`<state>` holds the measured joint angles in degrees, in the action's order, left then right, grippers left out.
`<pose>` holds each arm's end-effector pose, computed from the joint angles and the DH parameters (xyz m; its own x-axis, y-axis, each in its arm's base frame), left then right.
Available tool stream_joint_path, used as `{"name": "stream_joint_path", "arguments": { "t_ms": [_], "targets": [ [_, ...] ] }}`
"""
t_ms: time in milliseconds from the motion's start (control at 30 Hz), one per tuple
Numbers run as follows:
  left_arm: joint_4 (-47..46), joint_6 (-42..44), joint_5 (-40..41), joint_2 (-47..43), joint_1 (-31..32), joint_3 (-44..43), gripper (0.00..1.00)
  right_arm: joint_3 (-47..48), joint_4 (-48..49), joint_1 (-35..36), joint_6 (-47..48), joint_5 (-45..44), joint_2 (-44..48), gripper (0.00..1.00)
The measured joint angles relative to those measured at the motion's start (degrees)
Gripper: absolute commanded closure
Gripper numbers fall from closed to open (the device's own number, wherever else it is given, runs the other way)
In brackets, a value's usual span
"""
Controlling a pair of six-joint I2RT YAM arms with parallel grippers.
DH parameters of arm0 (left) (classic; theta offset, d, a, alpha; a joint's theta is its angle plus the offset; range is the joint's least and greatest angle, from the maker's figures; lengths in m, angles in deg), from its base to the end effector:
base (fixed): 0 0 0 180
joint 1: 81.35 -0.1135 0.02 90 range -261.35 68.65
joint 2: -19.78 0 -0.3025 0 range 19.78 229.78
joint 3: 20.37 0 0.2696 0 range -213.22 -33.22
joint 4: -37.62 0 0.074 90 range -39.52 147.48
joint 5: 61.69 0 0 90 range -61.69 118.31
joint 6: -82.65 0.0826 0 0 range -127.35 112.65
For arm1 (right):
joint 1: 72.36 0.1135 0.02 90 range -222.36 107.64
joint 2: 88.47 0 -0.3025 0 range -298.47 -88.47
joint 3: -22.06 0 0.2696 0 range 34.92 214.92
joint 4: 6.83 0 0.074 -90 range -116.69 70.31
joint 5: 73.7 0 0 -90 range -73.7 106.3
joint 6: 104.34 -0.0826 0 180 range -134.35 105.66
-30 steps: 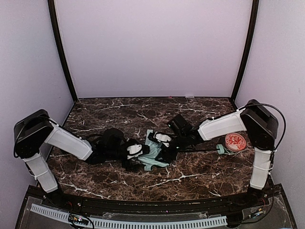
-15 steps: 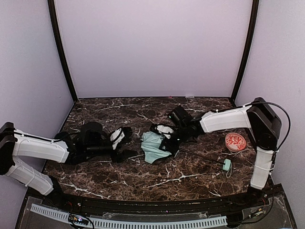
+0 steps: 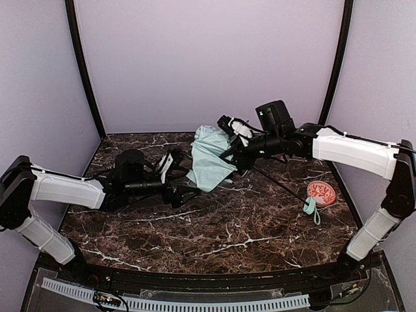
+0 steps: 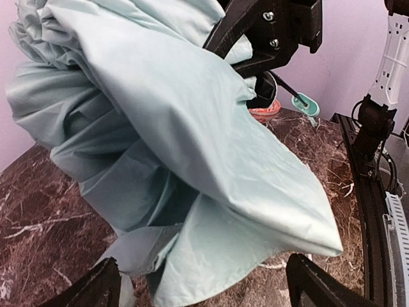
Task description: Put away the umbrella
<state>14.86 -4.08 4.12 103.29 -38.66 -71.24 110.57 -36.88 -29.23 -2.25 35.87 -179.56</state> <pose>0.2416 -0.2689 0.2430 -0.0737 0.1388 -0.9876 0.9209 0.3895 -0.0140 0.2898 0.3093 0.3219 -0.2068 -0.4641 -0.8613 -0.9136 0.4066 0.0002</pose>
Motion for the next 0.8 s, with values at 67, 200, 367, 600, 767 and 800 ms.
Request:
{"name": "stream_joint_path", "arguments": {
  "t_ms": [67, 200, 367, 600, 767, 800],
  "targets": [
    [-1.6, -0.02, -1.36, 0.9, 0.0, -0.61, 0.21, 0.0, -0.02, 0.0, -0.04, 0.02, 0.74, 1.0],
    [-4.24, 1.88, -2.58, 3.17, -0.02, -2.51, 0.77, 0.09, -0.24, 0.02, 0.31, 1.99, 0.9, 1.0],
    [-6.54, 7.63, -4.04, 6.23, -0.07, -3.1, 1.0, 1.33, -3.15, 0.04, 2.51, 6.86, 1.01, 1.0],
    [-10.67, 10.64, -5.75, 12.22, -0.07, -3.21, 0.69, 4.22, -5.25, -0.02, 2.4, 9.38, 2.34, 1.0],
    [-13.05, 10.25, -8.68, 13.86, -0.07, -2.16, 0.25, 5.14, -7.15, -1.7, 2.75, 10.54, 3.58, 1.0],
    [-13.46, 10.34, -9.22, 12.85, -0.07, -0.96, 0.24, 5.46, -7.89, -2.54, 3.39, 11.02, 3.89, 1.0]
  ]
}}
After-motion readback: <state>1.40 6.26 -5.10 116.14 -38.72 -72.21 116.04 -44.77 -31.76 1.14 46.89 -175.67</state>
